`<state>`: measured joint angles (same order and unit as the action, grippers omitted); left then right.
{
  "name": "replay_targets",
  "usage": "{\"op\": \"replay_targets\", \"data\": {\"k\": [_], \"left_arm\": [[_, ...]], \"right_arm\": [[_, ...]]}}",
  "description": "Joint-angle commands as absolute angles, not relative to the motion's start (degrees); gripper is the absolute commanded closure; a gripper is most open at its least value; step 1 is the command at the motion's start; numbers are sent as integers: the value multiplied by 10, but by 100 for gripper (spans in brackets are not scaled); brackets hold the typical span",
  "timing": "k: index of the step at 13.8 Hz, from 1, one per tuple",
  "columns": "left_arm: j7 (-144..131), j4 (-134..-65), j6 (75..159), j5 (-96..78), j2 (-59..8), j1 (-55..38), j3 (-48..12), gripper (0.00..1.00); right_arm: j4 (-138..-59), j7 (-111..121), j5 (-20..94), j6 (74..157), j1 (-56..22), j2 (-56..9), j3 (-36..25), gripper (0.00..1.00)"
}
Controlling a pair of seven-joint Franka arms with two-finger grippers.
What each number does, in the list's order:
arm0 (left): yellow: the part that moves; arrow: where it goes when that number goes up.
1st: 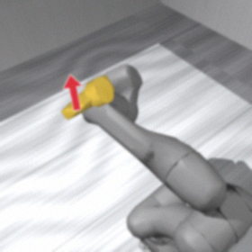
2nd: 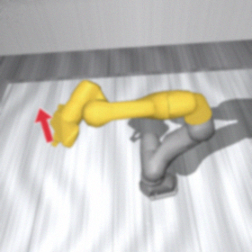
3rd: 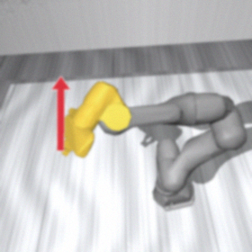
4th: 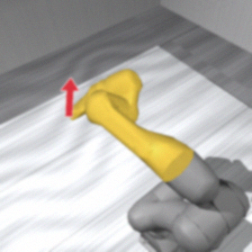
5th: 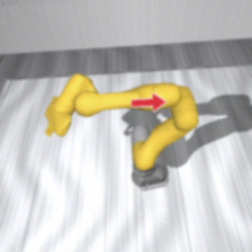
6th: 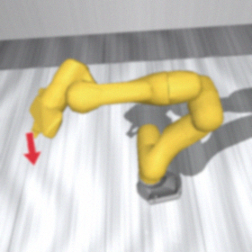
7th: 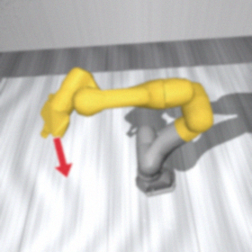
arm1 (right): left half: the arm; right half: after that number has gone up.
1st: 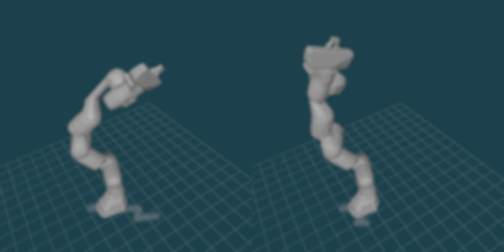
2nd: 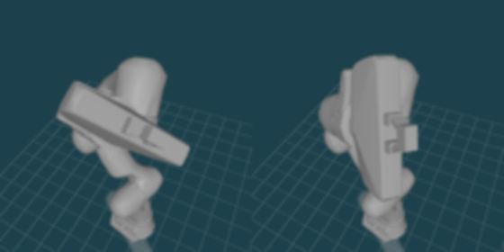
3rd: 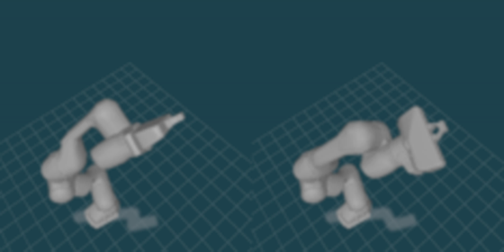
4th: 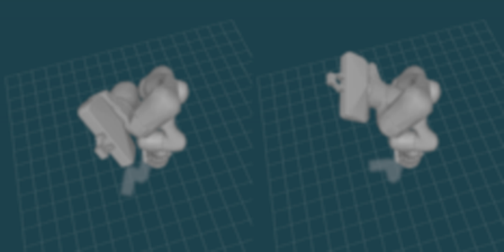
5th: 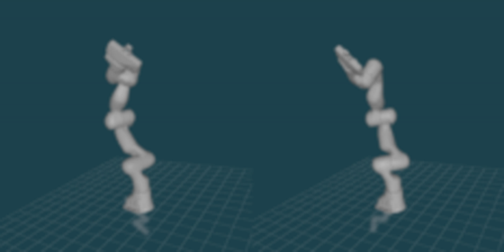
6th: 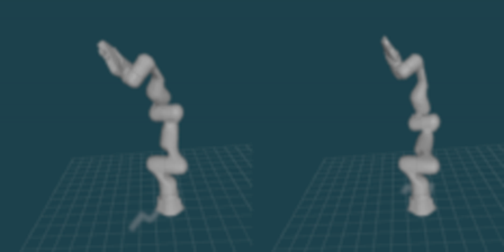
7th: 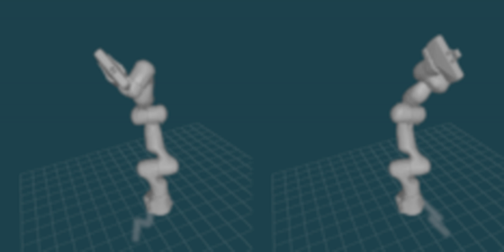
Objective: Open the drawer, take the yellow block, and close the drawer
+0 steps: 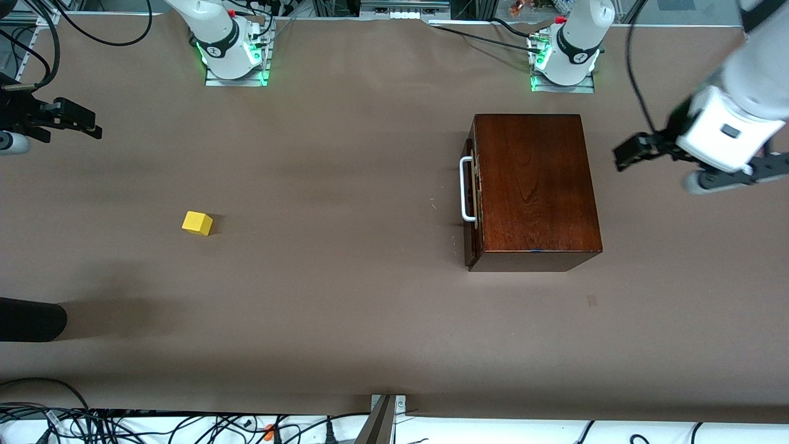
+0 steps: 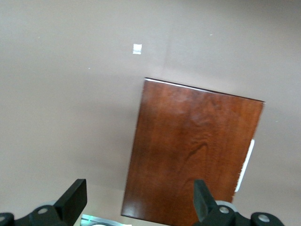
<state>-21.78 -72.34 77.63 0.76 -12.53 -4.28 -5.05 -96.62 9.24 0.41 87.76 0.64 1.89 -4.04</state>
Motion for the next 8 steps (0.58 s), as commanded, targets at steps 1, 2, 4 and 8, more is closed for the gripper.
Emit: {"op": "replay_targets", "data": {"k": [1, 2, 4, 8], "left_arm": [[-191, -802, 803, -13, -68, -29, -42, 0], [-175, -849, 831, -13, -36, -28, -39, 0], [-112, -924, 876, -13, 14, -27, -28, 0], [-69, -949, 893, -14, 33, -27, -25, 0]], "right_arm": [[-972, 86, 4, 884, 4, 24, -42, 0], [-972, 86, 4, 884, 4, 24, -42, 0], [-972, 86, 4, 884, 4, 24, -41, 0], [-972, 86, 4, 884, 4, 24, -40, 0]]}}
